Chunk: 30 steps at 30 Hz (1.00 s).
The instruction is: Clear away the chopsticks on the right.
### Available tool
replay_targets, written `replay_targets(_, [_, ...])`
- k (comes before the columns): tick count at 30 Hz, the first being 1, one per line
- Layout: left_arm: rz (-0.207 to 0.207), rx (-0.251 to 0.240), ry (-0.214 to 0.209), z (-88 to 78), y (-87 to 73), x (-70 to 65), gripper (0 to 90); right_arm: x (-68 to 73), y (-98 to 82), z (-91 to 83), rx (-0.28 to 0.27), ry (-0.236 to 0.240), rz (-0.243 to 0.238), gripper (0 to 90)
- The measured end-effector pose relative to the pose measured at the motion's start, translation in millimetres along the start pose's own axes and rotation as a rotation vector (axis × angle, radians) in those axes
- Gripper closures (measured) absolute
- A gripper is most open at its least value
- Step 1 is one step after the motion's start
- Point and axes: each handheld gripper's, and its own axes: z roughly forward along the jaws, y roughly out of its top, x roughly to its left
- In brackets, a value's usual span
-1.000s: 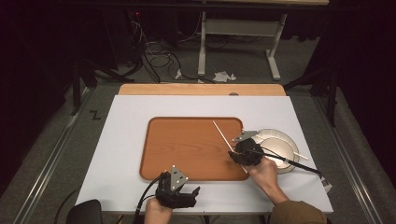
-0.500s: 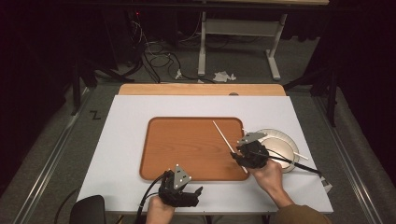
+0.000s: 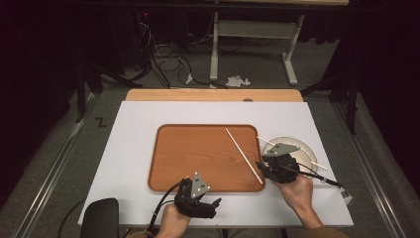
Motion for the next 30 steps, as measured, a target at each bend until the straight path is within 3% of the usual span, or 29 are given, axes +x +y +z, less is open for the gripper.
replay_targets(10, [0.014, 0.003, -0.016, 3.7, 2.9, -1.0, 16.3, -19.5, -11.4, -21.8, -0.032, -0.056, 0.070, 68.3])
replay_targets(19, [0.016, 0.003, -0.021, 5.1, 3.9, -1.1, 16.3, -33.5, -18.6, -32.1, -0.036, -0.083, 0.107, 68.1])
replay_targets(30, [0.019, 0.006, -0.027, 6.3, 4.4, -1.5, 16.3, -56.7, -31.1, -42.3, -0.042, -0.122, 0.189, 67.7])
